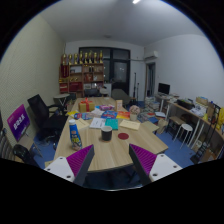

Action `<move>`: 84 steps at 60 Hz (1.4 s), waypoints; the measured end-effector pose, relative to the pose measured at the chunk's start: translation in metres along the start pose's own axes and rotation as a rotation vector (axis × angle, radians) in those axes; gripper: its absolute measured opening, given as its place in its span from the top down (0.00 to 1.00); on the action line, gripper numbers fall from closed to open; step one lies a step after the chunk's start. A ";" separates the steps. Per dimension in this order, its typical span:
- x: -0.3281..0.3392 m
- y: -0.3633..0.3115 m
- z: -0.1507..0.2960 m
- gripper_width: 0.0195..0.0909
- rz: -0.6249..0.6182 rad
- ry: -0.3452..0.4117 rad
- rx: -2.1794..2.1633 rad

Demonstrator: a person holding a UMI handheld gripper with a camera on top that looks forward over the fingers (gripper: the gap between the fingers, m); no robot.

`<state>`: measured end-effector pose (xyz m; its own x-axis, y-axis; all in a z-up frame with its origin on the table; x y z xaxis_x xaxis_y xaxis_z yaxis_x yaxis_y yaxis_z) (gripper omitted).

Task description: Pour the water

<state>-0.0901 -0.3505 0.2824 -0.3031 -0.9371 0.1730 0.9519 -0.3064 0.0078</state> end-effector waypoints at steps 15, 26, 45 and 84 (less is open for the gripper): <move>-0.005 -0.018 -0.019 0.16 0.051 -0.035 0.049; -0.048 -0.066 -0.060 0.13 0.135 -0.011 0.044; -0.234 -0.205 -0.116 0.16 0.279 0.059 0.022; -0.353 -0.240 -0.131 0.53 0.255 0.121 0.109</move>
<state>-0.2180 0.0322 0.0902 -0.0503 -0.9967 0.0641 0.9953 -0.0447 0.0859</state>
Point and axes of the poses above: the point between the fingertips, and its own axes, seen from behind it with the camera up: y to the right, z up, x backward, against the way the camera looks, the point moved 8 cm from there along x, backward, against the way the camera looks, and after that the axes turned 9 degrees about y, right-handed, at the moved point
